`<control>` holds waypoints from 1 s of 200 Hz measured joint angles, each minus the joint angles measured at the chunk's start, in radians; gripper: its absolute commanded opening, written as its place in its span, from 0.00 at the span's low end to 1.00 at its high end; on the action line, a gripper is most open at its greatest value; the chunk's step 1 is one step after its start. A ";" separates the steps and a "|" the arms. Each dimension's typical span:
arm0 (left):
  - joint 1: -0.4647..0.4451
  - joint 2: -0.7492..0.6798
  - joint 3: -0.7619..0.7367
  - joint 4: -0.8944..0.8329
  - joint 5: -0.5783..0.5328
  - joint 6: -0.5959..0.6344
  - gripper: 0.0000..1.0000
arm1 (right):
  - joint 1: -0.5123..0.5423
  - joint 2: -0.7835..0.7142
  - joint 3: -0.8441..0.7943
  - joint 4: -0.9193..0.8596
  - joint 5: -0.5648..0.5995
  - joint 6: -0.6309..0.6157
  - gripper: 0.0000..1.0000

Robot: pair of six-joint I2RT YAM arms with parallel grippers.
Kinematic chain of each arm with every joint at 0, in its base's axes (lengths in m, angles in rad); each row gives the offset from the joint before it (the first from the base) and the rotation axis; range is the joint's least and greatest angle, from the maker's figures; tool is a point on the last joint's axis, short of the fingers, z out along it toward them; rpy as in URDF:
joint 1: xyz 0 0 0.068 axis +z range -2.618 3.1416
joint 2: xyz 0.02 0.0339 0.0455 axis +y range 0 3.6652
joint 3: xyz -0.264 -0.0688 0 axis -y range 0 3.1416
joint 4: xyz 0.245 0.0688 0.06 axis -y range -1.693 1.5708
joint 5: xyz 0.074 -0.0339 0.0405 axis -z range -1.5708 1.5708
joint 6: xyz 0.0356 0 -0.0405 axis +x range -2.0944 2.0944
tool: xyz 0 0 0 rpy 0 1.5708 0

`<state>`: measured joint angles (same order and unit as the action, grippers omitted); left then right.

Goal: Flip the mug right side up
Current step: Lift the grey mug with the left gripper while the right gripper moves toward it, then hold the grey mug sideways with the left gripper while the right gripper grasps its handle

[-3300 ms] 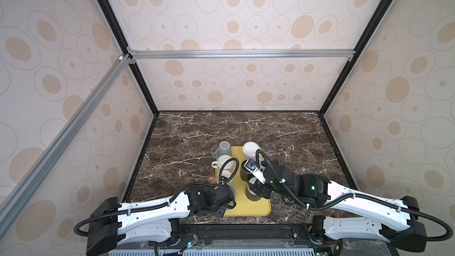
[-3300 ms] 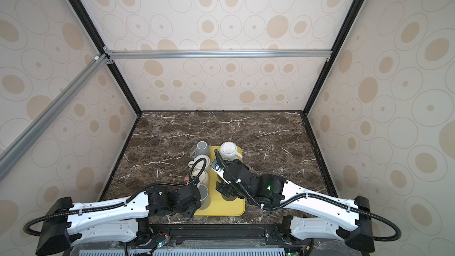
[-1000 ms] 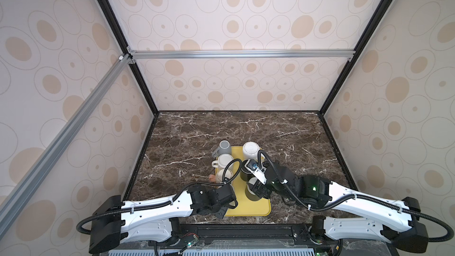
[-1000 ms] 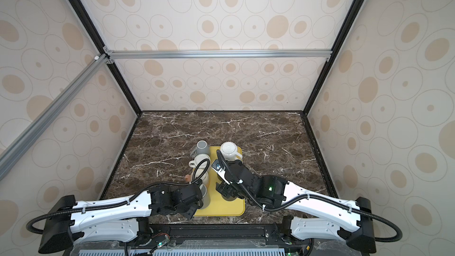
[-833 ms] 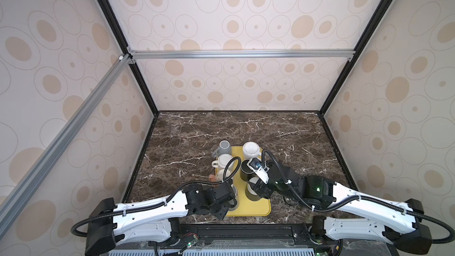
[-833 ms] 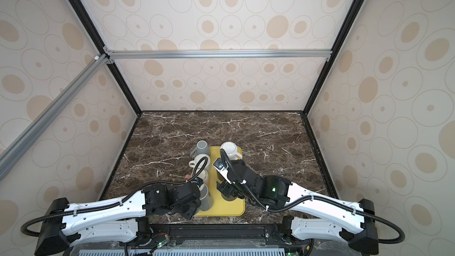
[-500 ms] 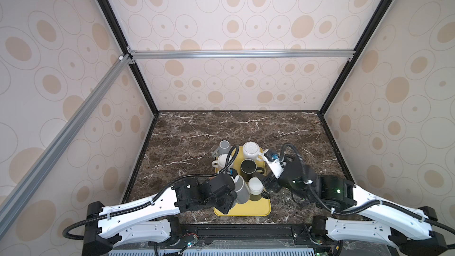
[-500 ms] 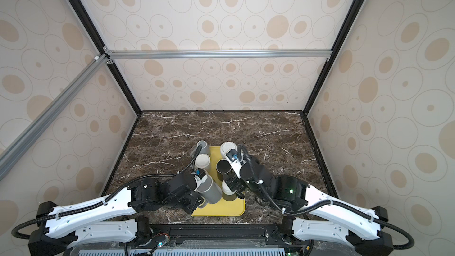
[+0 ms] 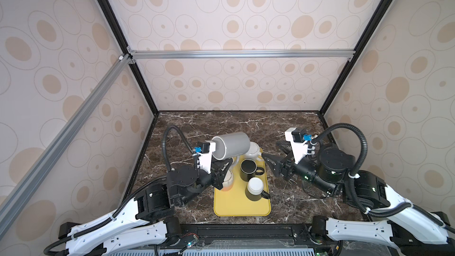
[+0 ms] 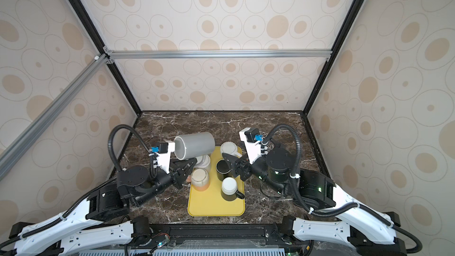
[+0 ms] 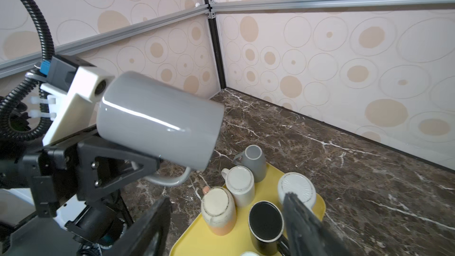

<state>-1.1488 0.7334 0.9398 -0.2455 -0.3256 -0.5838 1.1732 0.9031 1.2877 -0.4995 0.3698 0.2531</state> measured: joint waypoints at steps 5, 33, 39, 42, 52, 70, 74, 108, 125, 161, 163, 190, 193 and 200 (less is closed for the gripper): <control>0.014 0.000 -0.003 0.027 -0.002 0.003 0.00 | -0.004 0.007 -0.004 0.012 -0.021 0.009 0.74; 0.135 0.029 -0.006 0.167 0.061 0.000 0.00 | -0.097 0.009 -0.051 0.095 -0.200 0.093 0.74; 0.166 0.038 -0.009 0.190 0.089 -0.007 0.00 | -0.133 0.003 -0.072 0.126 -0.250 0.121 0.74; 0.184 0.043 -0.011 0.203 0.106 -0.011 0.00 | -0.156 -0.002 -0.087 0.146 -0.282 0.137 0.74; 0.243 0.055 -0.024 0.245 0.170 -0.034 0.00 | -0.229 -0.019 -0.137 0.209 -0.376 0.190 0.74; 0.351 0.073 -0.054 0.323 0.288 -0.091 0.00 | -0.360 -0.040 -0.217 0.314 -0.533 0.298 0.75; 0.376 0.078 -0.062 0.345 0.320 -0.109 0.00 | -0.386 -0.040 -0.230 0.336 -0.566 0.323 0.74; 0.547 0.143 -0.148 0.602 0.568 -0.310 0.00 | -0.505 0.005 -0.266 0.497 -0.767 0.467 0.74; 0.597 0.190 -0.187 0.743 0.667 -0.421 0.00 | -0.523 0.034 -0.263 0.544 -0.817 0.496 0.72; 0.638 0.293 -0.228 0.983 0.827 -0.628 0.00 | -0.546 0.100 -0.225 0.552 -0.861 0.502 0.67; 0.638 0.296 -0.229 0.991 0.831 -0.635 0.00 | -0.547 0.104 -0.223 0.552 -0.863 0.502 0.67; 0.639 0.336 -0.229 1.143 0.909 -0.731 0.00 | -0.568 0.151 -0.196 0.566 -0.891 0.510 0.64; 0.639 0.339 -0.229 1.158 0.916 -0.739 0.00 | -0.569 0.156 -0.195 0.569 -0.893 0.510 0.64; 0.639 0.347 -0.229 1.199 0.935 -0.759 0.00 | -0.572 0.169 -0.192 0.576 -0.897 0.513 0.64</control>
<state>-0.5102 1.0801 0.7109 0.9531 0.6090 -1.3426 0.6010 1.0721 1.0962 0.0761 -0.5270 0.7666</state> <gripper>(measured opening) 0.158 0.642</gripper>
